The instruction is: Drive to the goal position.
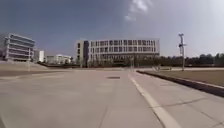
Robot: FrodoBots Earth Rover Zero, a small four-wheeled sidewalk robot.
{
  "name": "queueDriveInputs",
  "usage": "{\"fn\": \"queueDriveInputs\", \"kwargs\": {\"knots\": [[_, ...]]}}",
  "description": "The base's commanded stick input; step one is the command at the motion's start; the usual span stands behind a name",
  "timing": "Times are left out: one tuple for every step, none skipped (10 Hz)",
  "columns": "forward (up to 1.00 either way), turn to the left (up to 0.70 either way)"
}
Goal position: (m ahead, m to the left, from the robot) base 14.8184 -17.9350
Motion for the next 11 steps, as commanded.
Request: {"fn": "queueDriveInputs", "kwargs": {"knots": [[0.70,-0.23],[0.70,-0.11],[0.70,0.00],[0.70,0.00],[0.70,0.00],[0.70,0.00],[0.70,0.00],[0.70,0.00],[0.70,0.00],[0.70,0.00],[0.70,0.00]]}}
